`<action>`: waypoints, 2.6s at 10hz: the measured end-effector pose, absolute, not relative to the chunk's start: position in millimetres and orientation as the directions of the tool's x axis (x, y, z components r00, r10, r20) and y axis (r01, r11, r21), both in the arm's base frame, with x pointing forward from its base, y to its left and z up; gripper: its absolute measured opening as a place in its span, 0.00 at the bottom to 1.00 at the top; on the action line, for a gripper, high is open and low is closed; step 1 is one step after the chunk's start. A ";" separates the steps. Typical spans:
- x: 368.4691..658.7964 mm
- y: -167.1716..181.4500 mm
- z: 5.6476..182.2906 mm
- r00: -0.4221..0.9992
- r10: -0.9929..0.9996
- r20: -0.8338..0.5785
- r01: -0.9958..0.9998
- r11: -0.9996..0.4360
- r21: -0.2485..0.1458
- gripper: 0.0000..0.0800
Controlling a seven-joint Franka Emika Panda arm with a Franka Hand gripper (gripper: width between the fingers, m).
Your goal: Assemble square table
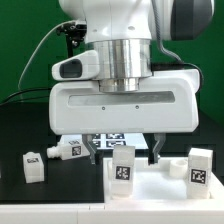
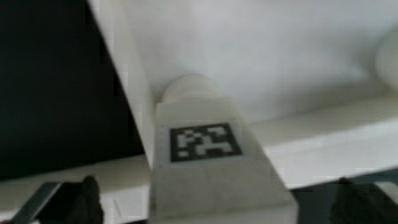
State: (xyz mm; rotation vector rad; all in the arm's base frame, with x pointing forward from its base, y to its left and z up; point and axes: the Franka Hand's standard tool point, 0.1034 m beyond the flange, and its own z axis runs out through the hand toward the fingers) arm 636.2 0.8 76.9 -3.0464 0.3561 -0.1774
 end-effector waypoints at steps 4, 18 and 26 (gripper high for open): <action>637.2 -5.3 78.1 0.868 -0.490 0.085 -0.481 -0.870 -0.107 0.36; 632.8 -4.6 70.5 0.430 -0.902 -0.031 -0.891 -0.419 -0.176 0.80; 633.5 0.1 76.5 0.941 -0.331 0.073 -0.323 -0.941 -0.100 0.79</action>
Offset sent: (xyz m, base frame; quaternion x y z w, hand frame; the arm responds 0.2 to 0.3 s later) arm 0.0100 -0.0168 0.0072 -0.0302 0.0202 0.2640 0.9638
